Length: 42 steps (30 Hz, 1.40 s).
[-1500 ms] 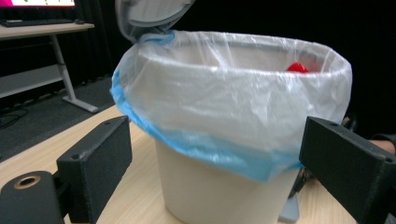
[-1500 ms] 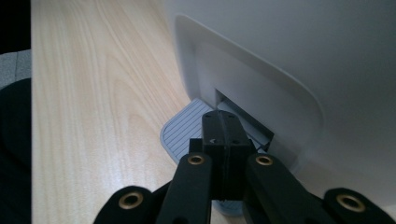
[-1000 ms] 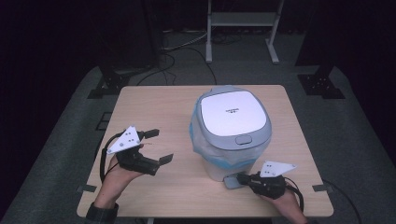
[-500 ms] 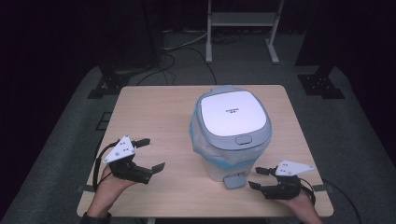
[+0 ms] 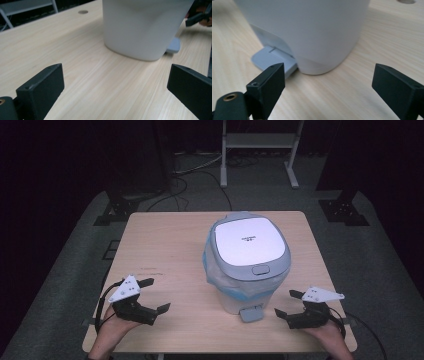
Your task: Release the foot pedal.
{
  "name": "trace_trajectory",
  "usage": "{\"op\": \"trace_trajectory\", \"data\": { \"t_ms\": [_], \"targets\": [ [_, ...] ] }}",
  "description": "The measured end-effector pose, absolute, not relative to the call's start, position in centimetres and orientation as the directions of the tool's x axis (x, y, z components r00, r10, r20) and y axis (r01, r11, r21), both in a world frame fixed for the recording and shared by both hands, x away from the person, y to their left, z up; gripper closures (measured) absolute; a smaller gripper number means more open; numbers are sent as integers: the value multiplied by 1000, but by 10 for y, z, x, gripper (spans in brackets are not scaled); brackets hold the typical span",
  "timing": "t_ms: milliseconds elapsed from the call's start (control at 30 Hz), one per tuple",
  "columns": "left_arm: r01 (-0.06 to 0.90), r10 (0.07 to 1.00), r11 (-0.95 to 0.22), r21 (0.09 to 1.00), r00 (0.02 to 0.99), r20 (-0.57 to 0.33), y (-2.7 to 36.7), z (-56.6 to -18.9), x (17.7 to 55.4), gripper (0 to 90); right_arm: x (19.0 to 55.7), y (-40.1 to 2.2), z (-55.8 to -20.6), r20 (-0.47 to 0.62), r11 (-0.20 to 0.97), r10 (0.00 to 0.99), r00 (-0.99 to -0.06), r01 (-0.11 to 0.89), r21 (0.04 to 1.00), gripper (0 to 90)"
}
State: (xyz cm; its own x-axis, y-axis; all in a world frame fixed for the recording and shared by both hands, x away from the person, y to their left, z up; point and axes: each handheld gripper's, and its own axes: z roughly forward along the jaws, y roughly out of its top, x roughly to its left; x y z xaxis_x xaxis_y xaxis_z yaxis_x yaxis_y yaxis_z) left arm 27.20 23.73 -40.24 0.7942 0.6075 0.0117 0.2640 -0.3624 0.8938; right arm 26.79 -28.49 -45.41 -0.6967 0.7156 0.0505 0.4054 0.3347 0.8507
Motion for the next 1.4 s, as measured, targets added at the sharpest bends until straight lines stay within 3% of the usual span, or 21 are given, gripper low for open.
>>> {"op": "trace_trajectory", "data": {
  "t_ms": [800,1400],
  "targets": [
    [415,673,-502,759,739,41,249,-458,284,0,287,-316,-477,15,359,809,-587,514,779,101],
    [473,689,-517,713,725,18,253,-479,290,0,294,-323,-487,17,362,837,-547,577,732,101]
  ]
}}
